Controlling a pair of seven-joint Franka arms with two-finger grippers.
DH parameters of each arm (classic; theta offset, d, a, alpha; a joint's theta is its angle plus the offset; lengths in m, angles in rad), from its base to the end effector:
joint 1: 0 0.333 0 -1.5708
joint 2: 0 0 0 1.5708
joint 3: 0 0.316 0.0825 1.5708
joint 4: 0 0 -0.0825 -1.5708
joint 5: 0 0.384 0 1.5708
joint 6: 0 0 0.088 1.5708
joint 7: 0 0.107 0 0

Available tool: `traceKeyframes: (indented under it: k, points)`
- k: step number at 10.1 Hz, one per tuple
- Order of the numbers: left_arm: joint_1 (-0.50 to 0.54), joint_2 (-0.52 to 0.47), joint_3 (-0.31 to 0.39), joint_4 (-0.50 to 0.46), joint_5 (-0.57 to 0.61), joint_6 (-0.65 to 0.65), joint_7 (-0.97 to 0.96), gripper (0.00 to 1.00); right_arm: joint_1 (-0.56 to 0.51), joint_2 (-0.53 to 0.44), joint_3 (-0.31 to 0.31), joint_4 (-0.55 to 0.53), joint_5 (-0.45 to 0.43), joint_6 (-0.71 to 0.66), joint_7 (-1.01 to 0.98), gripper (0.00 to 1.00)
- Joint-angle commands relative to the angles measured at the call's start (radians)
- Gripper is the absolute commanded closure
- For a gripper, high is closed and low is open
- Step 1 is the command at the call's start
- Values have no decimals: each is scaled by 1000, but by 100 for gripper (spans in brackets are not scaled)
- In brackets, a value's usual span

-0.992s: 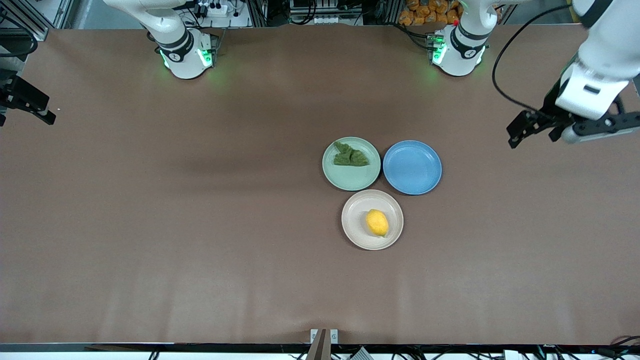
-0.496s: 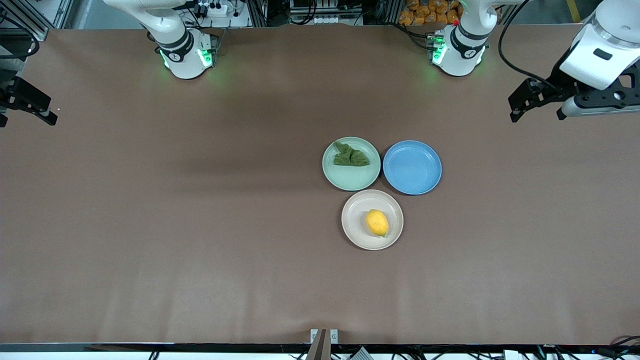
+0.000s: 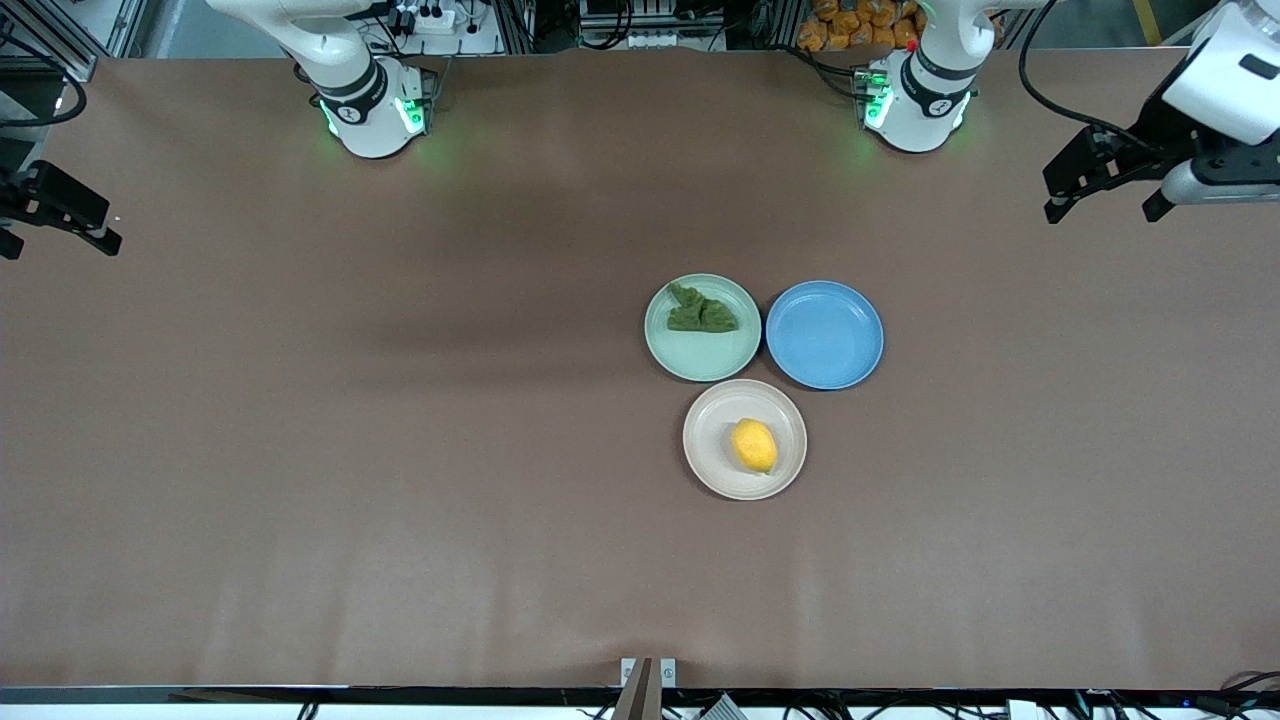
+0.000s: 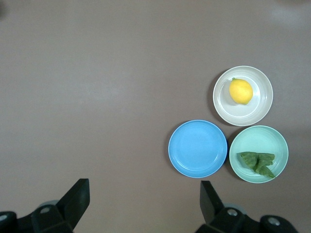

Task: Place lemon and lettuce in plates

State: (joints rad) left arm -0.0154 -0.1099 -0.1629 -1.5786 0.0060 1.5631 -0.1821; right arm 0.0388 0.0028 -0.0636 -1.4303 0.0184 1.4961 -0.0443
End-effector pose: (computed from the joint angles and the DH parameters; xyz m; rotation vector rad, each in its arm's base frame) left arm 0.5100 -0.0970 0.6783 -3.1312 -0.0067 -0.1500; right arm 0.5469 -0.0114 0.6820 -3.1239 -0.0335 -0.0994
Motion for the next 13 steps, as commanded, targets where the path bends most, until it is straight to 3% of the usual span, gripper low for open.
traceKeyframes:
  k: [1,5,13]
  points:
    - [6,41,2,39,-32,-28,26,0,0,-26,-1,-28,11,15,-16,0]
    - [2,113,2,111,-32,-28,24,0,0,-27,1,-27,8,15,-14,0]
    - [2,111,2,111,-27,-28,24,0,23,-49,48,-105,5,15,3,0]
